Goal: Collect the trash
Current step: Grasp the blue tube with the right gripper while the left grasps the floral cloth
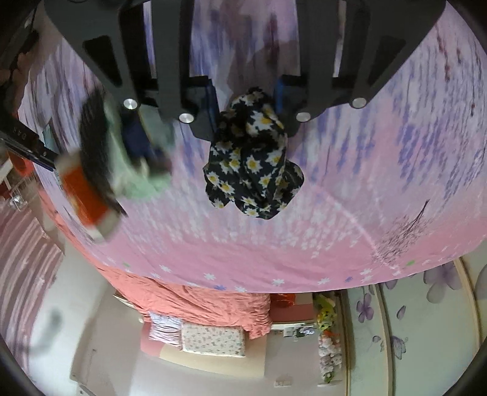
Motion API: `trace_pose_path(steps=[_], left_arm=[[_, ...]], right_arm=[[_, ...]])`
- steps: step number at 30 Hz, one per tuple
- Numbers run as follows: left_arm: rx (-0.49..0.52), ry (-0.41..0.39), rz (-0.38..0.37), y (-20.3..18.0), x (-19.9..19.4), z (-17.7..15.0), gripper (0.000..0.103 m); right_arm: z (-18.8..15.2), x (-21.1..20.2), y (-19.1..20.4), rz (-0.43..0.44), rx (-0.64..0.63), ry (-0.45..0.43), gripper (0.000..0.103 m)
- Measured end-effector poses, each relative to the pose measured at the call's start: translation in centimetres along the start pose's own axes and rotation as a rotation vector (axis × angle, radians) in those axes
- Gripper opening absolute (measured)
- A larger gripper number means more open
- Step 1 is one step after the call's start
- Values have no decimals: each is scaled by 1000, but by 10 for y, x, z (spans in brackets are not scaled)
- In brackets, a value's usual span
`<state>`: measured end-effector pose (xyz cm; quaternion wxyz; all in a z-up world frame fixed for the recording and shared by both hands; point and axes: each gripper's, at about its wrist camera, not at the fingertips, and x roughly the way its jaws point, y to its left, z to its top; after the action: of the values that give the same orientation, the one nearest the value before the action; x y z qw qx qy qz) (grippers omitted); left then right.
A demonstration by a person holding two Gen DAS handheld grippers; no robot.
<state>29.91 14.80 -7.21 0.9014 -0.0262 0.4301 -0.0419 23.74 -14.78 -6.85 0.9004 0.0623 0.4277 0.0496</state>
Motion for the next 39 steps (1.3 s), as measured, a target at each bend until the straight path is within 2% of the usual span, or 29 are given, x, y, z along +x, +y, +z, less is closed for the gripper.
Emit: trace_pose_path(steps=[6, 9, 13, 16, 25, 39], left_arm=[[30, 0, -29, -10, -32, -42, 31], [51, -10, 5, -16, -36, -47, 46], [34, -29, 27, -16, -37, -43, 53], [41, -33, 62, -16, -34, -41, 53], [16, 9, 76, -11, -24, -43, 52], [14, 25, 109, -10, -16, -38, 60]], right_arm=[[-40, -33, -2, -19, -28, -2, 33], [-41, -34, 0, -27, -32, -3, 33], [-31, -25, 2, -33, -12, -5, 34], [-28, -18, 5, -45, -16, -10, 34], [-22, -8, 13, -78, -22, -5, 32], [-31, -7, 15, -98, -34, -5, 34]])
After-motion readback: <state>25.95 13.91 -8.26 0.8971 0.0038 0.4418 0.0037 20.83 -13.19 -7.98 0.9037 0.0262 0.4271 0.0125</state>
